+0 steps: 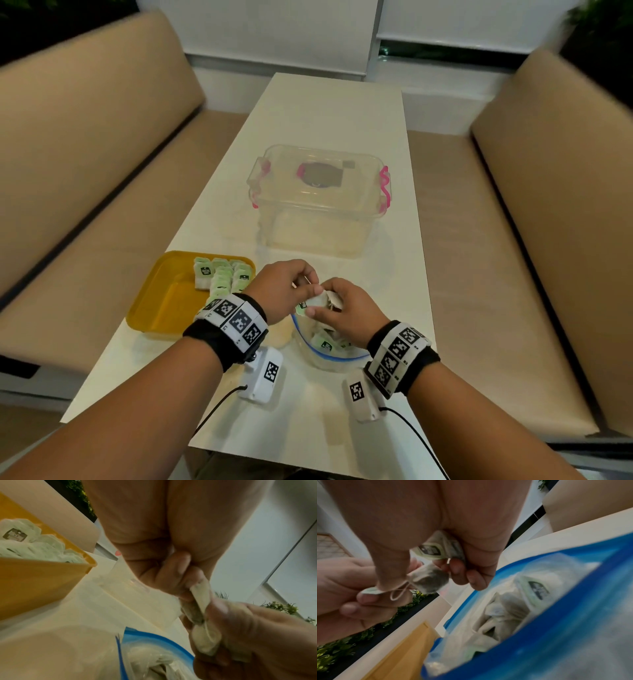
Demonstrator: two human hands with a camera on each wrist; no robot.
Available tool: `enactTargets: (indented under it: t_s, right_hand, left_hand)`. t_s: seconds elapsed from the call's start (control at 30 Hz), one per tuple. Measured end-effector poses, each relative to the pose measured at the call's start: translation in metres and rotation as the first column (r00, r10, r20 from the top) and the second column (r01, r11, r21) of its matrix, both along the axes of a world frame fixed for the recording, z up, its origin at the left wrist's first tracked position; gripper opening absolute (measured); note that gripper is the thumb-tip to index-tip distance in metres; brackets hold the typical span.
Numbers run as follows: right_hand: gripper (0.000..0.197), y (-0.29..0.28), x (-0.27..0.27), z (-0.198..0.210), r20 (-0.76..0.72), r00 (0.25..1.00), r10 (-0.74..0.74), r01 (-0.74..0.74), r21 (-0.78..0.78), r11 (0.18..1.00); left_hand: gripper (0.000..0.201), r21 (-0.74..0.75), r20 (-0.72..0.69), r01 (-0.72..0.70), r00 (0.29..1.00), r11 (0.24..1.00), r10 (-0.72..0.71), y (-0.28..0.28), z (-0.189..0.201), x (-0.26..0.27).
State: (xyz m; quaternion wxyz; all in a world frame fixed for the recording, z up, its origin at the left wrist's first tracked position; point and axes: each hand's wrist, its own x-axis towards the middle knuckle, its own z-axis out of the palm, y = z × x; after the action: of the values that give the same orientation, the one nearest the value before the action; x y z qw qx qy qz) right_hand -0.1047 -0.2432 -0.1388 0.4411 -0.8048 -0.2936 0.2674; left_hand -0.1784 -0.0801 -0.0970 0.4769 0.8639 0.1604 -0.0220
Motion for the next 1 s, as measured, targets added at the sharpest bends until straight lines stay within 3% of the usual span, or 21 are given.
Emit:
enactTargets:
  t_s: [0.17, 0.23, 0.33, 0.43, 0.57, 0.6, 0.67, 0.73, 0.8, 1.0]
  right_hand:
    - [0.023, 0.023, -0.004, 0.013, -0.091, 0.996, -0.017, 0.024, 0.078, 0.997]
    - [0.020, 0.034, -0.007, 0.014, -0.089, 0.996, -0.027, 0.035, 0.087, 0.996]
    - [0.023, 0.054, -0.012, 0.016, -0.096, 0.994, -0.045, 0.055, 0.104, 0.993]
    - [0.029, 0.072, -0.012, 0.019, -0.111, 0.984, -0.142, 0.154, 0.109, 0.982]
    - [0.013, 0.093, -0.013, 0.034, -0.358, 0.907, -0.224, 0.302, 0.181, 0.936]
    - [0.013, 0.098, -0.013, 0.038, -0.357, 0.909, -0.213, 0.294, 0.189, 0.937]
    - [0.006, 0.111, -0.014, 0.041, -0.218, 0.963, -0.159, 0.199, 0.174, 0.964]
    - [0.016, 0.126, -0.019, 0.046, -0.075, 0.995, -0.066, 0.074, 0.120, 0.990]
    - [0.025, 0.144, -0.025, 0.047, -0.056, 0.998, -0.021, 0.027, 0.113, 0.993]
    - [0.012, 0.178, -0.036, 0.044, -0.061, 0.995, -0.076, 0.084, 0.124, 0.989]
  left_hand:
    - [0.037, -0.175, -0.049, 0.078, 0.995, 0.982, -0.087, 0.031, 0.015, -0.010]
    - [0.038, -0.152, -0.047, 0.061, 0.997, 0.986, -0.069, 0.043, 0.020, -0.013]
    - [0.027, 0.030, -0.036, -0.034, 0.999, 0.999, 0.035, 0.066, 0.025, -0.016]
    - [0.016, 0.243, -0.019, -0.111, 0.993, 0.964, 0.119, 0.089, 0.038, -0.019]
    - [0.005, 0.478, -0.128, 0.049, 0.992, 0.877, 0.015, 0.118, 0.059, -0.025]
    - [0.006, 0.509, -0.154, 0.101, 0.988, 0.855, -0.025, 0.125, 0.062, -0.026]
    - [0.010, 0.519, -0.167, 0.168, 0.981, 0.838, -0.093, 0.136, 0.066, -0.028]
    - [0.011, 0.498, -0.152, 0.203, 0.978, 0.843, -0.146, 0.144, 0.069, -0.031]
    - [0.008, 0.475, -0.117, 0.209, 0.978, 0.855, -0.174, 0.151, 0.071, -0.032]
    - [0.004, 0.443, -0.002, 0.137, 0.988, 0.886, -0.152, 0.171, 0.071, -0.034]
